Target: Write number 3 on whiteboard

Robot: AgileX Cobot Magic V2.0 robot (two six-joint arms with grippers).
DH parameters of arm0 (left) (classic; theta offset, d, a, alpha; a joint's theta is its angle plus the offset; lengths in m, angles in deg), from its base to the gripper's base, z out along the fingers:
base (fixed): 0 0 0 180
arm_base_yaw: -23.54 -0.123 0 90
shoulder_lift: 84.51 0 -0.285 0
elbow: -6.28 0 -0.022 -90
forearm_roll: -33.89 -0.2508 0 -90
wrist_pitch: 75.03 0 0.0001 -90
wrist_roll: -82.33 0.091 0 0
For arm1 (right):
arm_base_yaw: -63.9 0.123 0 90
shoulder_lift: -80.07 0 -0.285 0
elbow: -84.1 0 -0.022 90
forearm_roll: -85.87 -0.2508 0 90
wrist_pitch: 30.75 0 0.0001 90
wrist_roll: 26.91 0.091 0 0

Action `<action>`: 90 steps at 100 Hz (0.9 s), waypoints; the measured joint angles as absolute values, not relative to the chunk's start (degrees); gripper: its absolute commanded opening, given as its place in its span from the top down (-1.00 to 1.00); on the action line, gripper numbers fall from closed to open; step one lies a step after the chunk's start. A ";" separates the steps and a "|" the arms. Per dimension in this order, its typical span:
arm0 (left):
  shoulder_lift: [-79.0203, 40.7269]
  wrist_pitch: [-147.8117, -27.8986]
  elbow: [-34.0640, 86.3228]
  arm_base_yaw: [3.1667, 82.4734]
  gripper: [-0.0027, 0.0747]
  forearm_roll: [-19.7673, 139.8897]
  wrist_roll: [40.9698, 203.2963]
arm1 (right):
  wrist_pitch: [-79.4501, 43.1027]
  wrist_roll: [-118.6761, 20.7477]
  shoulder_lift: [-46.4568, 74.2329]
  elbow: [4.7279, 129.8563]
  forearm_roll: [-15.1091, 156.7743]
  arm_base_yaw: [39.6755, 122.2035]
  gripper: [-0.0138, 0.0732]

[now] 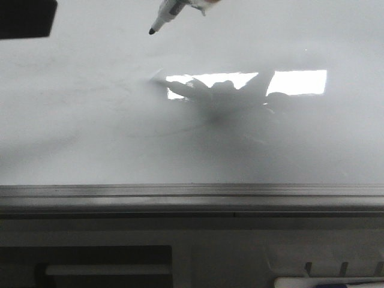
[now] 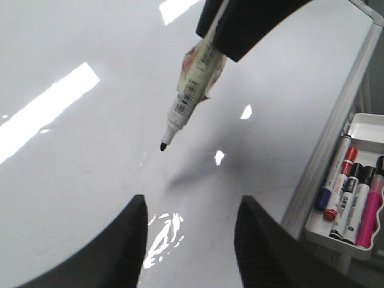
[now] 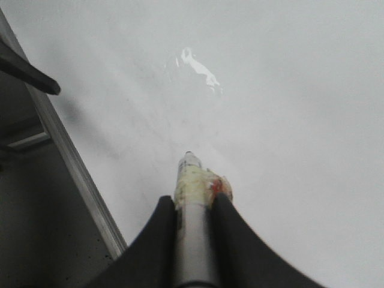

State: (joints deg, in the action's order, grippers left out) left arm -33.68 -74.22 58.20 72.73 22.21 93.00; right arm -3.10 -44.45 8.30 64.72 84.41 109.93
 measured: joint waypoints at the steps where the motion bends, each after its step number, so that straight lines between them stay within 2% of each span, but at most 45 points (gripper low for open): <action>1: -33.90 -74.22 58.20 72.76 0.34 22.21 93.00 | -3.01 -44.45 8.14 64.87 84.59 109.82 0.83; 54: -34.11 -74.68 58.20 72.37 0.37 22.21 93.00 | -0.91 -44.35 -1.82 73.10 89.53 108.81 0.82; 90: -34.11 -74.68 58.20 72.37 0.37 22.21 93.00 | 6.27 -41.46 0.61 75.70 91.84 104.65 0.82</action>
State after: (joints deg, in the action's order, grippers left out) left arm -34.11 -74.68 58.20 72.37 22.21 93.00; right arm 6.27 -41.46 0.61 75.70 91.84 104.65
